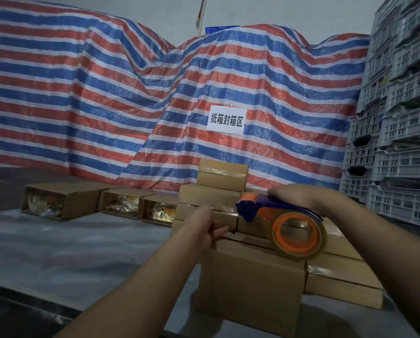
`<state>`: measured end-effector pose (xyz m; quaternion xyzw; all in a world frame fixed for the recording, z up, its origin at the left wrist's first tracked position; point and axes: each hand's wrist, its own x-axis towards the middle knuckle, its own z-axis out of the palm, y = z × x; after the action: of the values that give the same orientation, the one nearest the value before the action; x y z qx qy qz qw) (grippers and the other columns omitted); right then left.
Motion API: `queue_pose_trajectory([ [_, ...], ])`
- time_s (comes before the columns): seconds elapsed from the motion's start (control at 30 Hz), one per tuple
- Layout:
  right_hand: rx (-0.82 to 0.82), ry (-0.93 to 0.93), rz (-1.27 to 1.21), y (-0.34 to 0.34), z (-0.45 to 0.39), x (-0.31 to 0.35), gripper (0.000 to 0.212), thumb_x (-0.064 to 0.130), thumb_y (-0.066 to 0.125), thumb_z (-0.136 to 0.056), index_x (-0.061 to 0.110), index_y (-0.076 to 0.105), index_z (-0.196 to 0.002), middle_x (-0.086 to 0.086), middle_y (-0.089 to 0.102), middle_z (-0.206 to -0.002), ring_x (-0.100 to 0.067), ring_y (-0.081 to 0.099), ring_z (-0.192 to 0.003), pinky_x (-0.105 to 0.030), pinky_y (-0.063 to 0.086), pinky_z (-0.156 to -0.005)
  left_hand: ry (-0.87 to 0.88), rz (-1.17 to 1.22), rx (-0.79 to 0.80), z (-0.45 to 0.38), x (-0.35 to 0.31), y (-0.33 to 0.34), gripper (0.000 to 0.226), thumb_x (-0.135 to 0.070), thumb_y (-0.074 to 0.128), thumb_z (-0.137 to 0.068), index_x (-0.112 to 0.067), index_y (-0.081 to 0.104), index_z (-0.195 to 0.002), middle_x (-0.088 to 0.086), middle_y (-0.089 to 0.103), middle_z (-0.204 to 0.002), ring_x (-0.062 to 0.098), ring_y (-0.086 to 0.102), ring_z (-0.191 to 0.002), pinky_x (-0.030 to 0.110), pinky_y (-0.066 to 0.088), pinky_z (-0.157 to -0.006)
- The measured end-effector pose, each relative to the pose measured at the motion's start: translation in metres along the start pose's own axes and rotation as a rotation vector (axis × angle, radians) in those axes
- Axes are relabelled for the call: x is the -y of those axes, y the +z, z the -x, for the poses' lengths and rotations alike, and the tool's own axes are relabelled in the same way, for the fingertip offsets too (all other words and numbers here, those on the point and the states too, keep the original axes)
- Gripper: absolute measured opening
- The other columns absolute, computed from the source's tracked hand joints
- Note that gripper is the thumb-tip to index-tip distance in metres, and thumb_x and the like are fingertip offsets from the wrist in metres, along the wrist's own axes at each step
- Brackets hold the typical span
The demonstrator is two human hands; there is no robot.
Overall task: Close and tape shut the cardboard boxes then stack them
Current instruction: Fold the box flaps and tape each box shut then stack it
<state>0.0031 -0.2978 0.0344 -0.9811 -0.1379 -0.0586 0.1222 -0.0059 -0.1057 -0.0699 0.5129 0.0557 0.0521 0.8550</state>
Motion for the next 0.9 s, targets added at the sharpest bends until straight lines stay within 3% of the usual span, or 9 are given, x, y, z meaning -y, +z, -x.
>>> queue_pose_trajectory([
  [0.07,0.021,-0.063,0.183,0.0,-0.002,0.007,0.026,0.032,0.036,-0.109,0.031,0.054,-0.091,0.006,0.064,-0.086,-0.005,0.059,-0.078,-0.019,0.038,-0.066,0.03,-0.044,-0.03,0.0,-0.002,-0.004,0.016,-0.006,0.045,-0.098,-0.004,0.053,-0.112,0.008,0.044,-0.08,0.016,0.049,-0.065,0.028,0.058,-0.052],
  [0.13,0.05,-0.073,0.255,0.001,-0.004,0.011,0.024,0.031,0.036,-0.11,0.034,0.05,-0.091,0.007,0.061,-0.091,-0.005,0.057,-0.083,-0.018,0.036,-0.067,0.157,-0.285,-0.129,-0.007,-0.002,-0.015,0.016,-0.012,0.048,-0.096,-0.007,0.054,-0.109,0.007,0.047,-0.079,0.016,0.047,-0.061,0.022,0.046,-0.04],
  [0.23,0.107,-0.061,0.324,0.004,-0.008,0.02,0.024,0.032,0.035,-0.11,0.034,0.049,-0.091,0.006,0.06,-0.091,-0.005,0.056,-0.084,-0.019,0.035,-0.067,0.32,-0.563,-0.136,-0.013,0.003,-0.035,0.007,-0.016,0.052,-0.091,-0.014,0.055,-0.097,0.002,0.048,-0.07,0.014,0.042,-0.053,0.019,0.032,-0.041],
  [0.33,0.163,-0.039,0.349,0.008,-0.017,0.033,0.024,0.033,0.035,-0.109,0.031,0.052,-0.092,0.003,0.06,-0.087,-0.007,0.057,-0.079,-0.022,0.038,-0.067,0.269,-0.638,-0.101,-0.013,0.011,-0.051,0.01,-0.018,0.054,-0.092,-0.013,0.053,-0.084,0.001,0.044,-0.065,0.013,0.037,-0.051,0.021,0.03,-0.043],
  [0.4,0.204,-0.023,0.364,0.011,-0.022,0.041,0.024,0.035,0.035,-0.109,0.028,0.057,-0.101,-0.003,0.065,-0.096,-0.014,0.063,-0.088,-0.024,0.04,-0.069,0.249,-0.66,-0.1,-0.016,0.015,-0.056,0.013,-0.019,0.054,-0.093,-0.013,0.053,-0.081,0.0,0.043,-0.063,0.012,0.036,-0.05,0.02,0.029,-0.041],
  [0.5,0.237,-0.008,0.4,0.014,-0.026,0.047,0.029,0.037,0.036,-0.109,0.023,0.059,-0.12,-0.009,0.067,-0.116,-0.02,0.065,-0.107,-0.023,0.04,-0.068,0.239,-0.654,-0.101,-0.019,0.019,-0.059,0.006,-0.016,0.054,-0.092,-0.015,0.054,-0.086,0.0,0.046,-0.065,0.011,0.037,-0.05,0.016,0.028,-0.037],
  [0.6,0.24,0.012,0.4,0.016,-0.029,0.05,0.025,0.037,0.038,-0.108,0.026,0.06,-0.111,-0.008,0.068,-0.117,-0.019,0.065,-0.108,-0.023,0.04,-0.067,0.225,-0.647,-0.107,-0.021,0.022,-0.062,0.003,-0.019,0.054,-0.092,-0.02,0.052,-0.095,0.001,0.049,-0.072,0.011,0.04,-0.054,0.016,0.031,-0.037],
  [0.77,0.234,0.045,0.327,0.019,-0.036,0.051,0.038,0.049,0.038,-0.106,0.023,0.059,-0.124,-0.009,0.069,-0.119,-0.02,0.067,-0.111,-0.036,0.047,-0.101,0.176,-0.632,-0.078,-0.021,0.034,-0.064,0.017,-0.02,0.053,-0.093,-0.017,0.053,-0.11,0.001,0.052,-0.08,0.011,0.042,-0.057,0.019,0.034,-0.041],
  [0.9,0.258,0.019,0.465,0.021,-0.04,0.054,0.025,0.041,0.041,-0.105,0.024,0.059,-0.104,-0.004,0.067,-0.1,-0.014,0.066,-0.093,-0.028,0.046,-0.078,-0.07,-0.596,-0.018,-0.014,0.046,-0.057,0.009,-0.021,0.048,-0.096,-0.013,0.052,-0.095,0.002,0.046,-0.081,0.011,0.037,-0.058,0.02,0.032,-0.044],
])
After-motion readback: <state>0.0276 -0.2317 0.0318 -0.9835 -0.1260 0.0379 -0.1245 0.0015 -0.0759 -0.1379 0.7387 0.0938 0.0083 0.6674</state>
